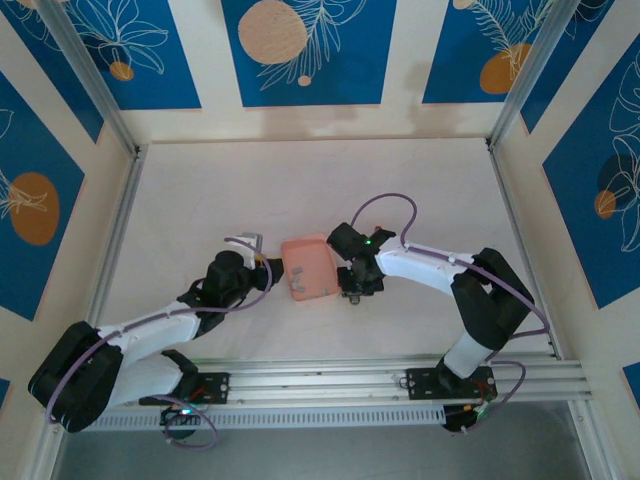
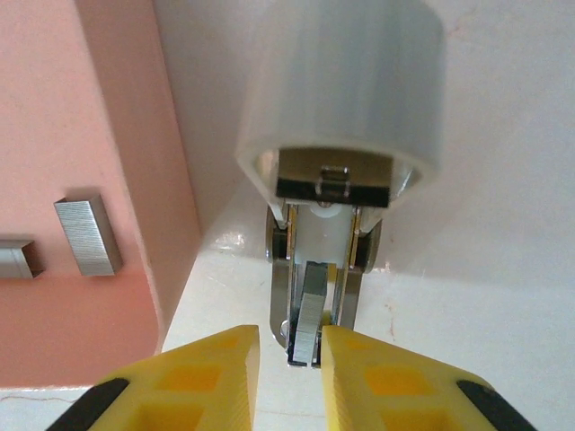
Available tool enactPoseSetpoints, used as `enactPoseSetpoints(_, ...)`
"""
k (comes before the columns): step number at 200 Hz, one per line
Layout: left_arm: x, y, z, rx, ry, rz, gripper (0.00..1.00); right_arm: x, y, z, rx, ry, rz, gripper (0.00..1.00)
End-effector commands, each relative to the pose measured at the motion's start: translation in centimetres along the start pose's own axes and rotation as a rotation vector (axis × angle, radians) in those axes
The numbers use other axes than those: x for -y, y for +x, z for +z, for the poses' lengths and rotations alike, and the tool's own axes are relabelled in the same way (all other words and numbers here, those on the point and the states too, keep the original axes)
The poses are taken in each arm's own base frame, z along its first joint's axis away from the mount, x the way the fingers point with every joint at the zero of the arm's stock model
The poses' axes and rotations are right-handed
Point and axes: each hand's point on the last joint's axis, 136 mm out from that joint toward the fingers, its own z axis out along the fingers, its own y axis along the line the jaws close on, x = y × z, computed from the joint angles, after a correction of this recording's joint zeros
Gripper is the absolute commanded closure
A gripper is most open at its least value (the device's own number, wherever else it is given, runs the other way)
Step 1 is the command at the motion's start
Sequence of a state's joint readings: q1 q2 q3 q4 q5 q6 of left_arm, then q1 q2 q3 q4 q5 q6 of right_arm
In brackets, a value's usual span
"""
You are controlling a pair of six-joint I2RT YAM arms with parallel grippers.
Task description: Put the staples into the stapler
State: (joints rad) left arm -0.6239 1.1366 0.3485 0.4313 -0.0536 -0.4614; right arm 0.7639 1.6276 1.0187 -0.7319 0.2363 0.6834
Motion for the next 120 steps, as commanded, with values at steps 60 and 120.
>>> enactPoseSetpoints(60,0.0,-0.1,0.0,0.012,0.012,-0.001,0.49,0.9,0.2,0.3,-0.024,0.03,0.042,0.79)
enactPoseSetpoints(120,0.0,0.0,0.0,0.01,0.011,-0.001,0.49,0.4,0.0,0.7,-0.026,0.004,0.038,0.79)
